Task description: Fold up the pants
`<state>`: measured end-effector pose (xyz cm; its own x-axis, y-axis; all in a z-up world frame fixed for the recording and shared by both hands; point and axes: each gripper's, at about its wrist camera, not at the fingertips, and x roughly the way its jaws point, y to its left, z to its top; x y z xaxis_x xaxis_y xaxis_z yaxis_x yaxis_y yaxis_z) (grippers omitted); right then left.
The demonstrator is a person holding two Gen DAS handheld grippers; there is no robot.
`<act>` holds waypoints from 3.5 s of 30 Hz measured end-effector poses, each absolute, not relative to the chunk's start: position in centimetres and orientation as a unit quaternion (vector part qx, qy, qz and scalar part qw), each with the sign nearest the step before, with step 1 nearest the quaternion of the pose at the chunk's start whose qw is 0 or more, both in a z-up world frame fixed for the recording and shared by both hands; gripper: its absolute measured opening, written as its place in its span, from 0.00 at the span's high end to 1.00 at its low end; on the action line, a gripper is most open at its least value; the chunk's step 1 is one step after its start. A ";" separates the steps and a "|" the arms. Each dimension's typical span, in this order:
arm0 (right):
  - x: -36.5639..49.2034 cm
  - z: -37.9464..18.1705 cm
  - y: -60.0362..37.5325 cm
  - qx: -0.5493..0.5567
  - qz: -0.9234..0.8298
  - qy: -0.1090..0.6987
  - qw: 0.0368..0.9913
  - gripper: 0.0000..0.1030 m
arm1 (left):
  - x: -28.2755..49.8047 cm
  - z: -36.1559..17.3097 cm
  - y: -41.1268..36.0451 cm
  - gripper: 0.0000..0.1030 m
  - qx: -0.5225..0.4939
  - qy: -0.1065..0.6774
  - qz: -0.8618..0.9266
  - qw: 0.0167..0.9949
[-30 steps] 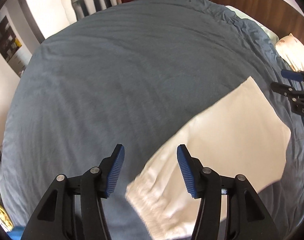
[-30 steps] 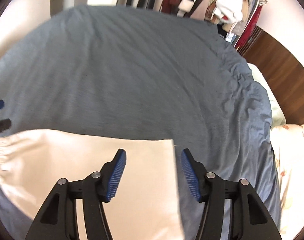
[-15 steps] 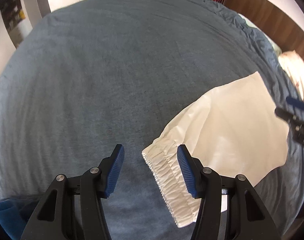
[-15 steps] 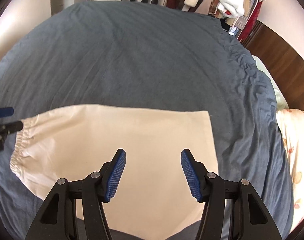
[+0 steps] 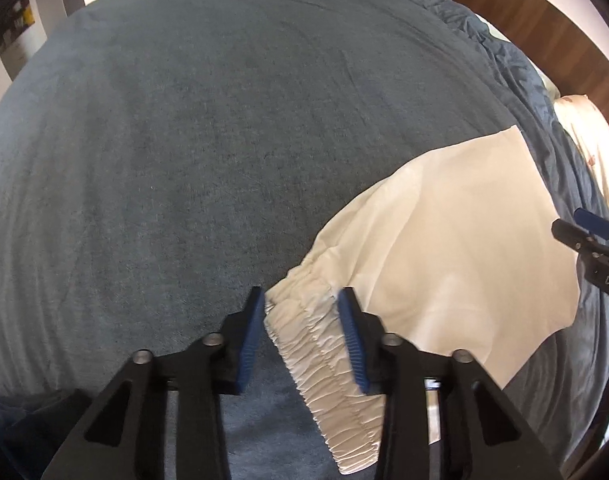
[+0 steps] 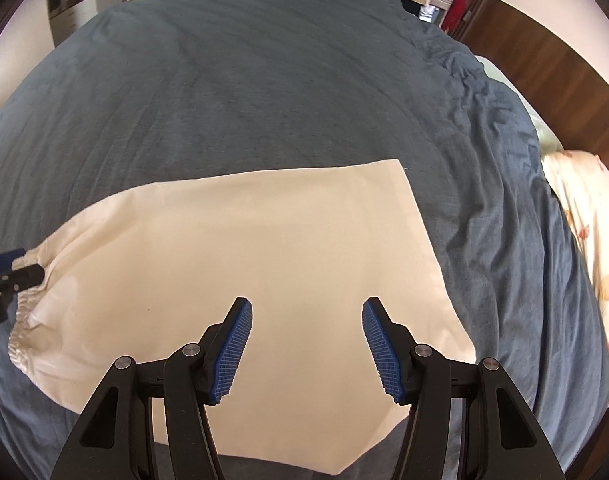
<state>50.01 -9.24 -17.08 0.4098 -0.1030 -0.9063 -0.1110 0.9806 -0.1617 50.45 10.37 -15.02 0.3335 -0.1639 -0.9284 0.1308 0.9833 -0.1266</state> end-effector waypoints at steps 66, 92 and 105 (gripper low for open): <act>44.2 -25.5 -32.5 0.281 0.075 0.538 0.791 0.72 | 41.2 -10.9 -16.3 0.47 0.190 0.479 -0.177 0.839; 46.0 -29.6 -33.8 0.368 0.092 0.559 0.738 0.80 | 42.0 -11.5 -17.0 0.47 0.176 0.499 -0.162 0.833; 45.2 -26.1 -34.5 0.361 0.061 0.520 0.772 0.98 | 42.2 -11.5 -16.8 0.47 0.173 0.500 -0.156 0.834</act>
<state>45.15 -34.55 -26.07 0.4522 0.4689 -0.7587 0.2818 0.7320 0.6203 42.24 -16.75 -11.54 0.4511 -0.0866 -0.8883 0.4331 0.8915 0.1331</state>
